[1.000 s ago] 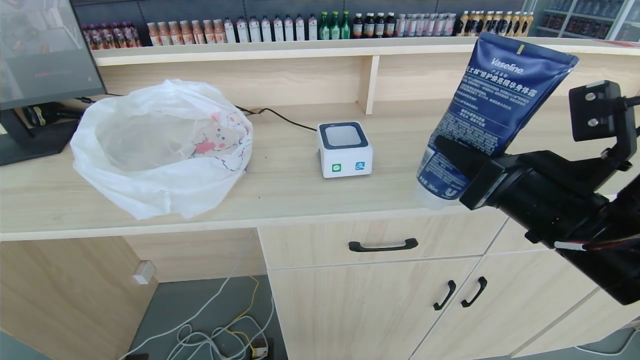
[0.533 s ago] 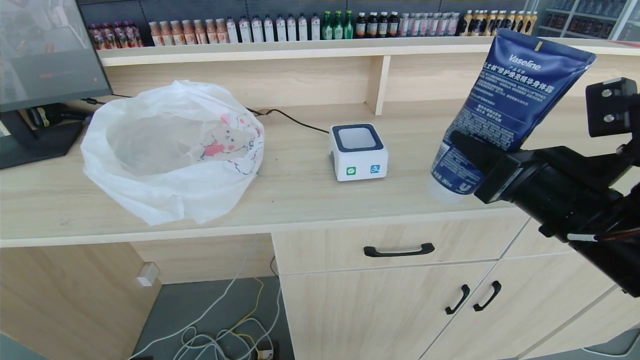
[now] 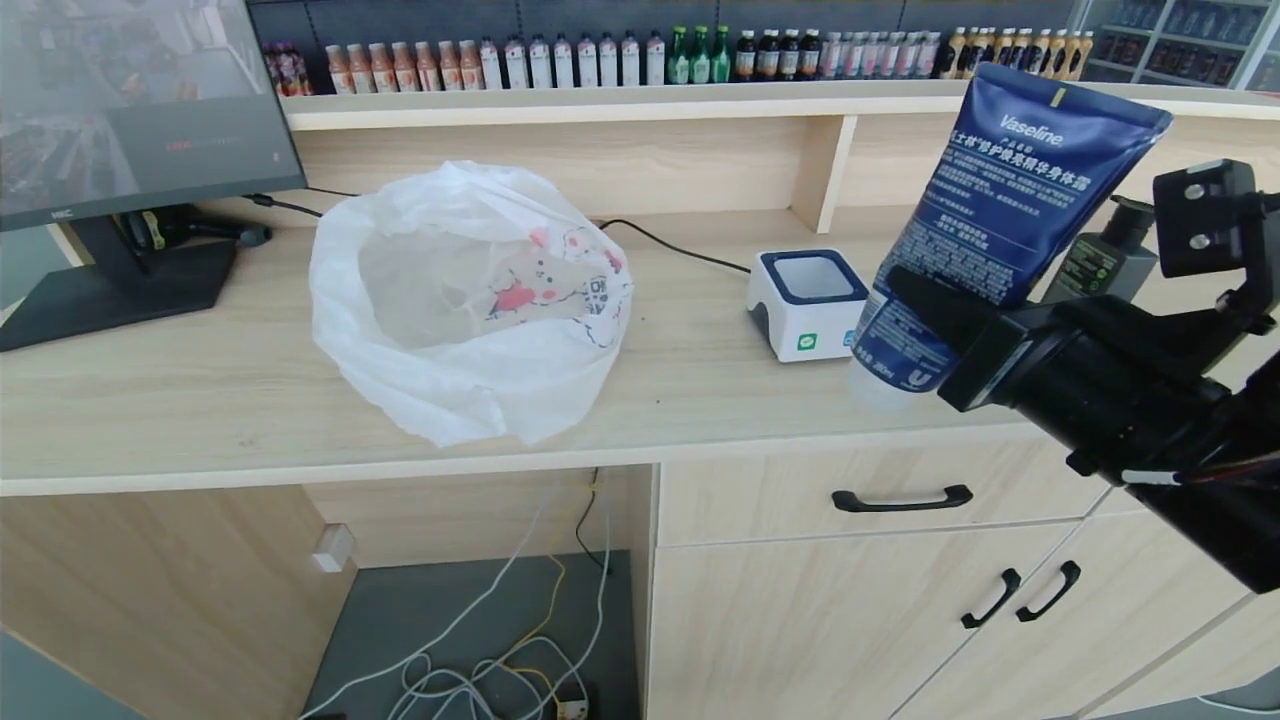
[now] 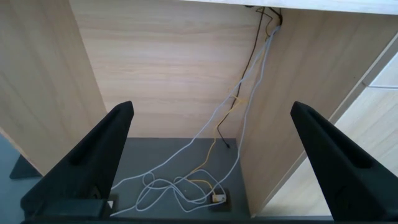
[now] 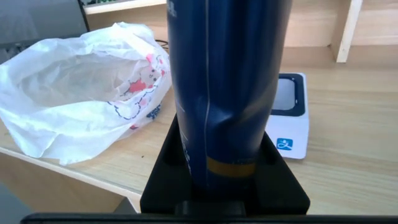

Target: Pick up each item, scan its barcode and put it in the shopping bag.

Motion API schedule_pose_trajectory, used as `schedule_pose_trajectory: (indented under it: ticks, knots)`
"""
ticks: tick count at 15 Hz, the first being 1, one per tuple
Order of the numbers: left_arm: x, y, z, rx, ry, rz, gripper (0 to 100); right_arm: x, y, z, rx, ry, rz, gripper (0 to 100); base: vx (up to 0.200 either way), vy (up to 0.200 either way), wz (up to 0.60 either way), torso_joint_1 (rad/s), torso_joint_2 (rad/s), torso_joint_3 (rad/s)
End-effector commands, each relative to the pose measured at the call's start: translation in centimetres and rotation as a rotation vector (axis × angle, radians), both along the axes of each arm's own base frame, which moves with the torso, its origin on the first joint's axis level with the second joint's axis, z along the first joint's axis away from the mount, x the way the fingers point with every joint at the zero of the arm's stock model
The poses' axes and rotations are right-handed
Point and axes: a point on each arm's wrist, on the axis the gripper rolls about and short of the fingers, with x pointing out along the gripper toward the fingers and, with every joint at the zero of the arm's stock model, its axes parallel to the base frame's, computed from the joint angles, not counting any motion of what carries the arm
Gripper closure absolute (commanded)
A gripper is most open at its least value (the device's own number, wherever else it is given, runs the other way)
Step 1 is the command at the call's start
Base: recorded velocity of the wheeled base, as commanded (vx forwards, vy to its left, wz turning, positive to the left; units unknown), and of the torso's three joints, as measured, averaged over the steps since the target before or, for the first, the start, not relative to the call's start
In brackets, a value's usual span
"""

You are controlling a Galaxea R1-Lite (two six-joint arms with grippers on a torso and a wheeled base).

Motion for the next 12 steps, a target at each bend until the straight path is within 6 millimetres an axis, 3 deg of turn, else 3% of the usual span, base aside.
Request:
schedule_pose_trajectory:
  ticks: [1,8,9,11,12]
  knots:
    - [0.0,0.0,0.0,0.0,-0.002,0.002,0,0.4,0.1,-0.3,-0.009,0.008,-0.007,100,0.0,0.0,0.0,0.0,0.0,0.0]
    - [0.0,0.0,0.0,0.0,0.0,0.002,0,2.1,-0.2,0.4,-0.122,-0.03,-0.014,100,0.0,0.0,0.0,0.0,0.0,0.0]
    - [0.0,0.0,0.0,0.0,0.0,0.002,0,2.7,-0.7,0.5,-0.208,-0.095,-0.035,100,0.0,0.0,0.0,0.0,0.0,0.0]
    - [0.0,0.0,0.0,0.0,0.0,0.0,0,3.3,-0.2,0.7,-0.273,-0.146,-0.048,100,0.0,0.0,0.0,0.0,0.0,0.0]
    - [0.0,0.0,0.0,0.0,0.0,0.002,0,4.0,0.2,1.0,-0.39,-0.222,-0.087,100,0.0,0.0,0.0,0.0,0.0,0.0]
